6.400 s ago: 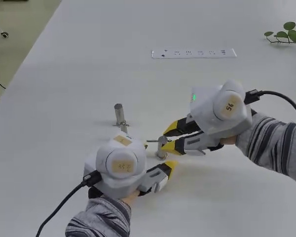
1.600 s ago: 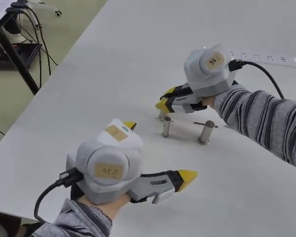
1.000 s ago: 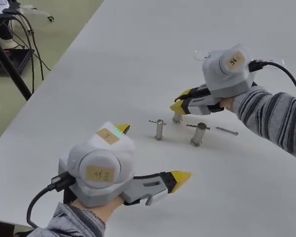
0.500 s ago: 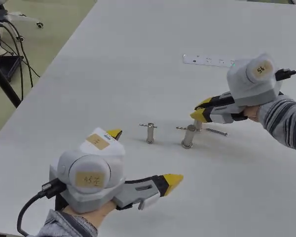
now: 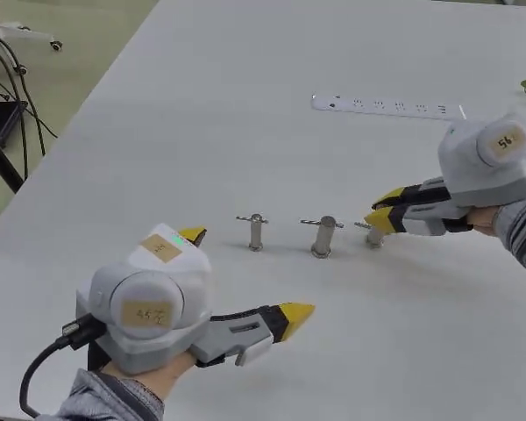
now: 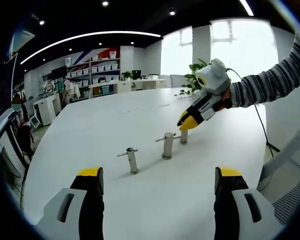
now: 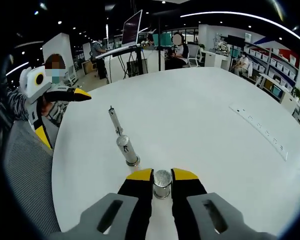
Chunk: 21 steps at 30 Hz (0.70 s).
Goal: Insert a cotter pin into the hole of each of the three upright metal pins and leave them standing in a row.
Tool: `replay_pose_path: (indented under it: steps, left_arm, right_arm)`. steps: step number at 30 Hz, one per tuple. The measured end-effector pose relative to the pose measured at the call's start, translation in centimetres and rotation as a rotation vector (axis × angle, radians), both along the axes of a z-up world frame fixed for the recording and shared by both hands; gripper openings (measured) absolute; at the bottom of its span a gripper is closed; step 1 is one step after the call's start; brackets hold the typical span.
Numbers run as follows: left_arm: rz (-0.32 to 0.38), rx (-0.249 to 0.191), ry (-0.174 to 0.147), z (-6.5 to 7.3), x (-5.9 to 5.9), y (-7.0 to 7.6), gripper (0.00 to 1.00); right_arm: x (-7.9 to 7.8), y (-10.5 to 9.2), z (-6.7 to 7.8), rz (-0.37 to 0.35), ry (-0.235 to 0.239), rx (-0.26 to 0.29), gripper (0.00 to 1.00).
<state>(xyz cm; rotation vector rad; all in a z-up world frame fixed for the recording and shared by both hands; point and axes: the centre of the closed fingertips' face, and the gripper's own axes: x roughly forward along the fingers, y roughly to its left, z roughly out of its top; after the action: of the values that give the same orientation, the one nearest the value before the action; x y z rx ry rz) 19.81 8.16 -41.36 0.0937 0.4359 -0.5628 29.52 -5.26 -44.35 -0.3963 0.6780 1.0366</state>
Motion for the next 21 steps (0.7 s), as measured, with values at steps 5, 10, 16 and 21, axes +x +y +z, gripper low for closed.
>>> replay_pose_path:
  steps: [5,10,16,21]
  left_arm:
    - [0.001,-0.003,-0.002,-0.1,0.0,0.0,0.91]
    - [0.000,-0.005,-0.003,0.0,0.0,-0.1,0.91]
    - [0.004,-0.017,0.004,-0.1,-0.1,-0.1,0.91]
    - [0.007,-0.025,0.003,0.0,-0.1,-0.1,0.91]
  right_arm:
    - [-1.5,-0.5,-0.1,-0.008,0.012,0.005,0.08]
    - [-2.7,-0.3,0.2,-0.006,0.019,0.019,0.08]
    - [-4.1,0.6,0.3,0.027,0.010,0.011,0.08]
    - [-4.7,1.4,0.2,0.034,0.009,0.006,0.08]
